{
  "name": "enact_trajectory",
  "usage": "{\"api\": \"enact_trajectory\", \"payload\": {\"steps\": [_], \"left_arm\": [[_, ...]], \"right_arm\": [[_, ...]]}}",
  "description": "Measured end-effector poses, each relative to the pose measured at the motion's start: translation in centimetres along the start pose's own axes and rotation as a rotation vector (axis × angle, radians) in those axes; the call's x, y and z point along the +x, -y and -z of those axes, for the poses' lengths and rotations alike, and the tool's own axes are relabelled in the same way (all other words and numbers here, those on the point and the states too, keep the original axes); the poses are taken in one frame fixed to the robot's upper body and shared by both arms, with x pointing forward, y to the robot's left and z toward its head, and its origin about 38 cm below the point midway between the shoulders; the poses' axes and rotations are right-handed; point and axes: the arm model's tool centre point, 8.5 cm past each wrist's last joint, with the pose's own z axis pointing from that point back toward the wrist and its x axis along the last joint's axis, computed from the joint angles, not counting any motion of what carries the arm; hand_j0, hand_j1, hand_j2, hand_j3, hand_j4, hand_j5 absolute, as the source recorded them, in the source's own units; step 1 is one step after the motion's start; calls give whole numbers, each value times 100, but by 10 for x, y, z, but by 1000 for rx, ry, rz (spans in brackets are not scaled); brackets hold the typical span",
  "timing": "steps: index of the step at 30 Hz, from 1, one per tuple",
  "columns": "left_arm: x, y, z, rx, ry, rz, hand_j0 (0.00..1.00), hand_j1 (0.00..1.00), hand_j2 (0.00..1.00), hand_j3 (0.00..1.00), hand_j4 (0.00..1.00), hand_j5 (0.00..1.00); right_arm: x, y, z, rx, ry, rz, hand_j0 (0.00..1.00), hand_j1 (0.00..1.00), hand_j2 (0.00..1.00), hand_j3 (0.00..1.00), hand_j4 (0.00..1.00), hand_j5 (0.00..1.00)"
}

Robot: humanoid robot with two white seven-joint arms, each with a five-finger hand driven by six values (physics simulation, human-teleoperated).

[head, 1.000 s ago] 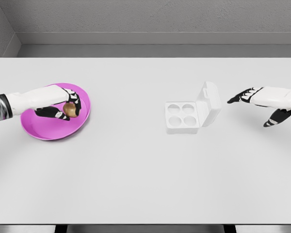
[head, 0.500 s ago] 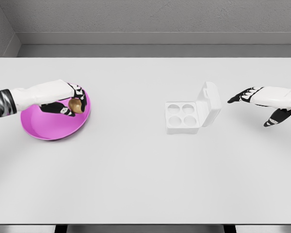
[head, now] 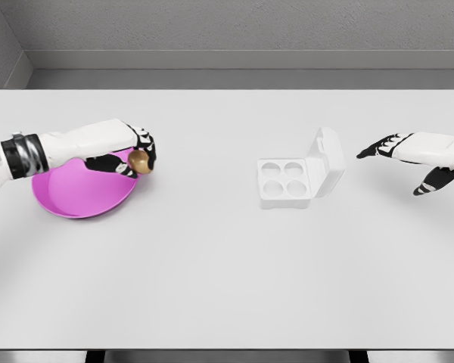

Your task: Pack egg into the box and close the box lid

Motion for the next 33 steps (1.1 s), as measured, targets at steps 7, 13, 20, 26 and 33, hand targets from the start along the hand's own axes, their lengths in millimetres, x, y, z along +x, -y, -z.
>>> {"api": "enact_trajectory", "payload": {"steps": [7,13,20,26,33], "left_arm": [[5,-2,10,9,19,1,36,36,36,36,36,36],[10,-4,20,12,35,14,36,36,36,36,36,36],[15,-3,30,8,57,13,36,36,36,36,36,36],[20,-8,37,16,74,18,36,36,36,36,36,36],[26,-7,46,23,95,15,36,36,36,36,36,36]], "right_arm": [[0,-1,0,0,1,1,100,100,100,100,100,100],[0,-1,0,1,0,2,100,100,100,100,100,100],[0,-1,0,1,0,2,100,100,100,100,100,100],[0,-1,0,1,-1,2,100,100,100,100,100,100],[-1,0,-1,-1,-3,2,100,100,100,100,100,100]]}}
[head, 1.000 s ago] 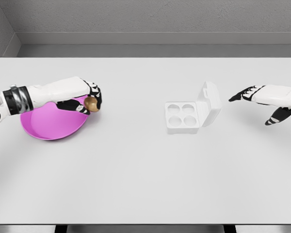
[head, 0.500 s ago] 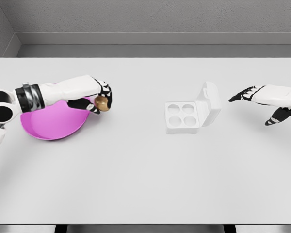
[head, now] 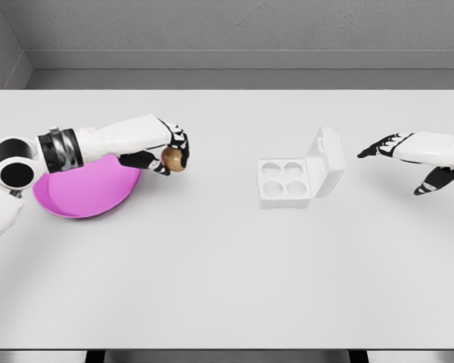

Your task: Pack egg into the box and close the box lid

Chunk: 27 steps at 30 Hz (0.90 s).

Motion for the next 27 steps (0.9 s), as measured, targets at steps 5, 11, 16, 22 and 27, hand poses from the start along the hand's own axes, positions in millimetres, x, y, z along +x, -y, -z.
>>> {"api": "enact_trajectory", "payload": {"steps": [5,11,16,22,27], "left_arm": [[3,2,6,1,14,-4,36,36,36,36,36,36],[9,-5,16,8,36,8,36,36,36,36,36,36],[13,-3,23,6,52,7,36,36,36,36,36,36],[17,-3,28,10,64,7,36,36,36,36,36,36],[20,-5,34,13,73,15,36,36,36,36,36,36]], "right_arm": [[0,-1,0,1,0,1,100,100,100,100,100,100],[0,-1,0,1,0,1,100,100,100,100,100,100],[0,-1,0,2,0,1,100,100,100,100,100,100],[0,-1,0,2,1,1,100,100,100,100,100,100],[0,-1,0,2,1,0,100,100,100,100,100,100]]}}
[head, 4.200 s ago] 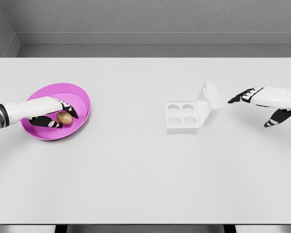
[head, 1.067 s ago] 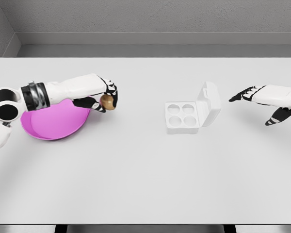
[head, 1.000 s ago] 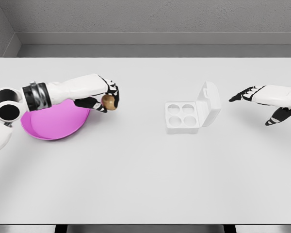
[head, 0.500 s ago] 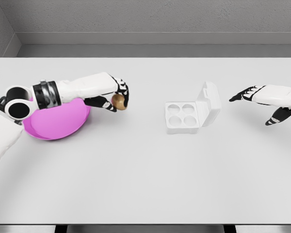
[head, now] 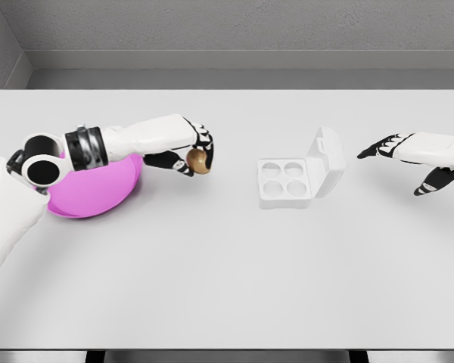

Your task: Pack egg into the box and close the box lid

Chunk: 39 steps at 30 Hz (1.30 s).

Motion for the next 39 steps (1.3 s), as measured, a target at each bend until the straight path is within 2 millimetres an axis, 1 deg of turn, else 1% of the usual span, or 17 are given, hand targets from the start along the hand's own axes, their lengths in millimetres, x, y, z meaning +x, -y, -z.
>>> {"api": "enact_trajectory", "payload": {"steps": [39], "left_arm": [[26,-3,37,32,81,18,37,37,37,37,37,37]], "right_arm": [[0,0,0,0,0,0,100,100,100,100,100,100]]}}
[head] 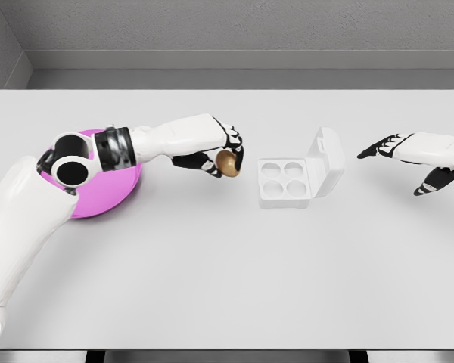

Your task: Pack egg into the box and close the box lid

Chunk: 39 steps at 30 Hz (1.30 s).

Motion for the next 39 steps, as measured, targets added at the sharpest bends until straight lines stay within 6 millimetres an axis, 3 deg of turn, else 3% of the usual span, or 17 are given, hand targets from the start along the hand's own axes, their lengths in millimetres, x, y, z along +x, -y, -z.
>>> {"api": "enact_trajectory", "payload": {"steps": [39], "left_arm": [[27,-7,50,17,90,24,37,37,37,37,37,37]], "right_arm": [[-1,0,0,0,-2,2,100,100,100,100,100,100]]}}
